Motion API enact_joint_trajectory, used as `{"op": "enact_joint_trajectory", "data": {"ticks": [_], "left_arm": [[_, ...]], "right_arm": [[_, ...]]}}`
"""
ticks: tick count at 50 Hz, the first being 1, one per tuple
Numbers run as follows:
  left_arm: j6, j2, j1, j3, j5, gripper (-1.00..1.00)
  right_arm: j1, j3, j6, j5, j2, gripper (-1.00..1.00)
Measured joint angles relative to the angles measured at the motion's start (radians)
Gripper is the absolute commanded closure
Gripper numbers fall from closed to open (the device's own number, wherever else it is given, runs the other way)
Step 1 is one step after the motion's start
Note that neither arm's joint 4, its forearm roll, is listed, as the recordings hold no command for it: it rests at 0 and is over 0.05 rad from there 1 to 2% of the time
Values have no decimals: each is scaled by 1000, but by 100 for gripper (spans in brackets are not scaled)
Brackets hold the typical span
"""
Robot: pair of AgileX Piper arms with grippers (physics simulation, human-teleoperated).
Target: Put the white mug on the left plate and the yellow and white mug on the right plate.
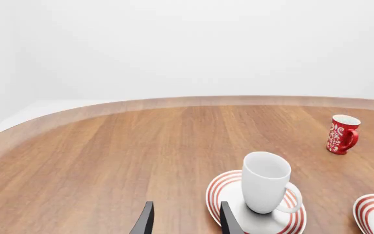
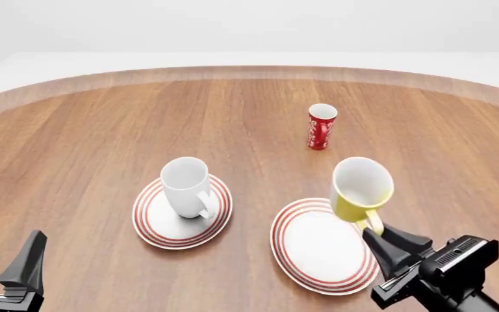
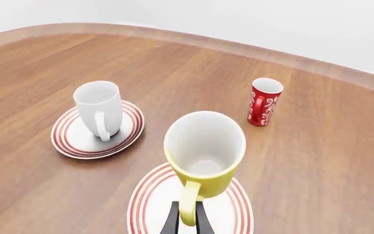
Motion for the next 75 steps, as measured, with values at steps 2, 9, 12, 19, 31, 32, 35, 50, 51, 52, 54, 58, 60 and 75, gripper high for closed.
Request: {"op": "enact_joint_trajectory", "data": {"ticks": [2, 9, 12, 19, 31, 32, 35, 50, 51, 52, 54, 58, 60, 75], "left_arm": [[0, 0, 0, 0, 0, -100], [0, 0, 0, 0, 0, -100], [0, 0, 0, 0, 0, -100], [0, 0, 0, 0, 0, -100], [0, 0, 0, 0, 0, -100], [0, 0, 0, 0, 0, -100], [0, 0, 0, 0, 0, -100], [0, 0, 0, 0, 0, -100], [0, 0, 0, 0, 0, -100], [0, 0, 0, 0, 0, -100], [0, 0, 0, 0, 0, -100], [0, 0, 0, 0, 0, -100], [0, 0, 0, 0, 0, -100], [0, 0, 0, 0, 0, -100]], "right_arm": [[1, 6, 1, 5, -7, 100], [5, 18, 7, 7, -6, 100], [8, 22, 9, 1, 4, 100], [14, 26, 16, -22, 40, 100], [20, 28, 24, -103, 152, 100], [20, 28, 25, -112, 163, 100], [21, 28, 26, -138, 197, 100], [23, 28, 29, -267, 362, 100], [23, 28, 29, -272, 370, 100], [23, 28, 29, -279, 379, 100], [23, 28, 29, -294, 397, 100], [24, 28, 28, -321, 430, 100], [24, 28, 28, -335, 449, 100], [26, 28, 30, -459, 600, 100]]}}
